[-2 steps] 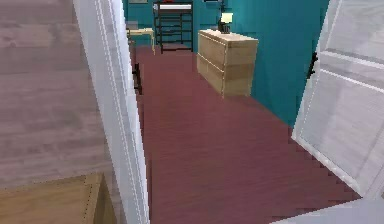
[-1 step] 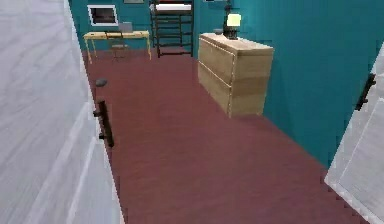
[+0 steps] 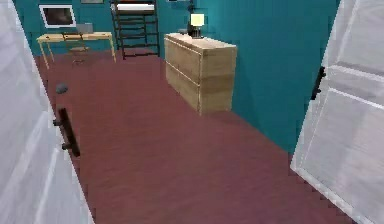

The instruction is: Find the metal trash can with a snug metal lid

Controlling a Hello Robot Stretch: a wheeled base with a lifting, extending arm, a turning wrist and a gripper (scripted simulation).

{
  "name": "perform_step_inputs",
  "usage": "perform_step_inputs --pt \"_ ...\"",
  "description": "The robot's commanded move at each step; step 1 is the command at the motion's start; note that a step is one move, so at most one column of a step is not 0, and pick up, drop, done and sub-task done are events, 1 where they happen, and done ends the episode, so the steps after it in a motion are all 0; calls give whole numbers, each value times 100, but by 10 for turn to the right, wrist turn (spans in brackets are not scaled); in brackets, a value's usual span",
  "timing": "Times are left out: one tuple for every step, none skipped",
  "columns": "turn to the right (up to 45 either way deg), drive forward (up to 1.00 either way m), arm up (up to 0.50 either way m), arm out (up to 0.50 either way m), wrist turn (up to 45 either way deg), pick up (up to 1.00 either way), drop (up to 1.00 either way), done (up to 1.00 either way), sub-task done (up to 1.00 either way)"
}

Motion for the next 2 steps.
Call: perform_step_inputs --pt "0 100 0 0 0 0 0 0 0" --pt "90 0 0 0 0 0 0 0 0"
